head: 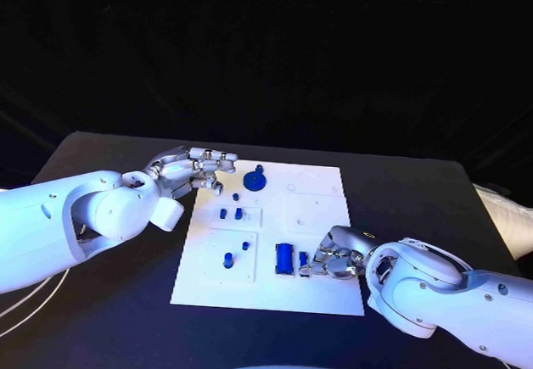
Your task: Assemble the parts on the task board
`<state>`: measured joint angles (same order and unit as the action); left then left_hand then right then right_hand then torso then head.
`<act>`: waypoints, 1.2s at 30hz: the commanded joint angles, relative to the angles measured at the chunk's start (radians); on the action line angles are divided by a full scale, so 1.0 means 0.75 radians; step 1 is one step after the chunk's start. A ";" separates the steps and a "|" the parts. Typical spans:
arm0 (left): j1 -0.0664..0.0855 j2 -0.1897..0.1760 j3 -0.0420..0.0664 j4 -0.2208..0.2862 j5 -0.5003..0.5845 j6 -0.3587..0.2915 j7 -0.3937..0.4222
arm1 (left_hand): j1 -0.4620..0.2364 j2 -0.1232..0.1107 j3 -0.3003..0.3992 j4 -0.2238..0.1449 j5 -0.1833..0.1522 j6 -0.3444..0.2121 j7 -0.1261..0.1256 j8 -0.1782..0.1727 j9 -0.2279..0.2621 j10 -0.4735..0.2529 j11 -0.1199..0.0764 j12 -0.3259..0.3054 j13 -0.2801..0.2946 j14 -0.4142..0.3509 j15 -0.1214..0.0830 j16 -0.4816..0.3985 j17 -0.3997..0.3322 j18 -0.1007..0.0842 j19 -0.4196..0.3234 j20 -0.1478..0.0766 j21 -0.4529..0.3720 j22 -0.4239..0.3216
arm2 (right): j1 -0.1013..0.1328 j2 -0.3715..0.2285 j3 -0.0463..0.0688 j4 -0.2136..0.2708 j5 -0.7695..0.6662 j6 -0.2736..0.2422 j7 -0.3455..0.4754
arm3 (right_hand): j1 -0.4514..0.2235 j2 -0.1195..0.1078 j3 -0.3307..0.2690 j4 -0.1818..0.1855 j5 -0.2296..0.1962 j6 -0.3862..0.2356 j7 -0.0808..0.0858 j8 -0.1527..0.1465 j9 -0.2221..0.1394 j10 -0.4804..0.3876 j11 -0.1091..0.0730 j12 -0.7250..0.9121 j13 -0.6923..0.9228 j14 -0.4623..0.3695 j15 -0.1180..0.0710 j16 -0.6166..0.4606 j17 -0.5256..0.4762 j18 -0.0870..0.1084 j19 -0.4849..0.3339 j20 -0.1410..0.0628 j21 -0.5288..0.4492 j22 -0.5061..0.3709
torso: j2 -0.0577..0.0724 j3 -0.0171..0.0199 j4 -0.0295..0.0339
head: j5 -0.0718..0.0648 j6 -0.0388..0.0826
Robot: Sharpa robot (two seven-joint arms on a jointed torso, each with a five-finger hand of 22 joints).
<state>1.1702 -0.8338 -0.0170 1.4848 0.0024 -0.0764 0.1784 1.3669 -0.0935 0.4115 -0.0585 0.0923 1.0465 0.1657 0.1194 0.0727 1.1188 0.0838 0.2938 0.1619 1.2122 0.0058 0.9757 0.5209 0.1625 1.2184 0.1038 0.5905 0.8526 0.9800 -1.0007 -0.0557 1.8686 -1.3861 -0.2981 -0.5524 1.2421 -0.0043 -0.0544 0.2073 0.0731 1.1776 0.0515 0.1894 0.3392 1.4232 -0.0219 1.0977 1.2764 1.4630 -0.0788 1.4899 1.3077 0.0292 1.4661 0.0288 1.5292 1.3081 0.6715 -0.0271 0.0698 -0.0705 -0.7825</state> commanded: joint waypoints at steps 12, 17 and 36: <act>-0.001 0.003 0.001 -0.001 -0.003 0.026 0.005 | 0.006 0.008 -0.004 -0.008 0.004 -0.007 -0.005 0.006 0.001 -0.010 0.004 0.008 0.002 -0.009 -0.002 -0.004 -0.002 0.027 -0.006 0.001 -0.006 -0.001 | -0.002 0.026 0.000 -0.036 -0.037 -0.028 0.031 | 0.020 0.023 -0.037 -0.012 0.008 -0.010 0.004 0.005 0.004 0.008 0.002 -0.003 0.004 0.116 -0.006 0.006 0.217 -0.022 0.103 -0.003 0.009 0.291 | 0.000 0.0006 -0.0004 | 0.004 -0.006; -0.002 0.003 0.000 -0.005 -0.003 0.023 0.006 | 0.006 0.008 -0.004 -0.008 0.004 -0.007 -0.005 0.006 0.001 -0.010 0.004 0.008 0.002 -0.009 -0.002 -0.004 -0.002 0.027 -0.006 0.001 -0.006 -0.001 | -0.001 0.003 0.002 -0.023 0.056 -0.092 0.121 | -0.005 0.024 -0.069 0.009 0.024 -0.016 0.006 0.002 0.004 0.000 0.005 -0.028 -0.010 0.113 -0.004 -0.003 0.205 -0.018 0.096 -0.001 -0.001 0.279 | 0.000 0.0007 0.0014 | -0.002 0.003; -0.026 0.055 -0.007 -0.095 0.084 -0.223 0.192 | -0.011 -0.001 -0.022 -0.002 -0.001 -0.005 -0.006 0.017 0.001 -0.002 0.001 0.028 0.004 -0.070 0.005 -0.036 -0.021 0.024 -0.049 0.005 -0.035 -0.010 | 0.193 0.050 0.008 -0.429 1.250 -0.129 0.966 | 0.319 0.117 -0.072 -0.151 0.008 -0.308 0.160 -0.154 -0.067 -0.525 0.150 -1.041 -0.743 -0.316 0.120 -1.197 -0.848 0.203 -0.561 0.104 -1.124 -0.816 | -0.076 -0.0110 -0.0028 | -0.038 0.123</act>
<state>1.1511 -0.7958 -0.0233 1.4197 0.0285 -0.1768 0.2543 1.3676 -0.0928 0.3998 -0.0579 0.0923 1.0465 0.1657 0.1280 0.0743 1.1153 0.0872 0.3102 0.1647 1.1639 0.0093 0.9525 0.5058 0.1625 1.1845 0.1074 0.5664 0.8463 1.1229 -0.9701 -0.0500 1.5668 -0.7227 -0.3974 -0.0218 1.4715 0.0809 -0.1099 0.0999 0.0855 0.9498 0.1640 0.0769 0.2914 1.0427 0.0842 0.3396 0.7412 1.2406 0.0056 0.6277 0.6942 0.1702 1.0585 0.1015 0.7181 0.7210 0.6318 -0.0334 0.0703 -0.0930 -0.7077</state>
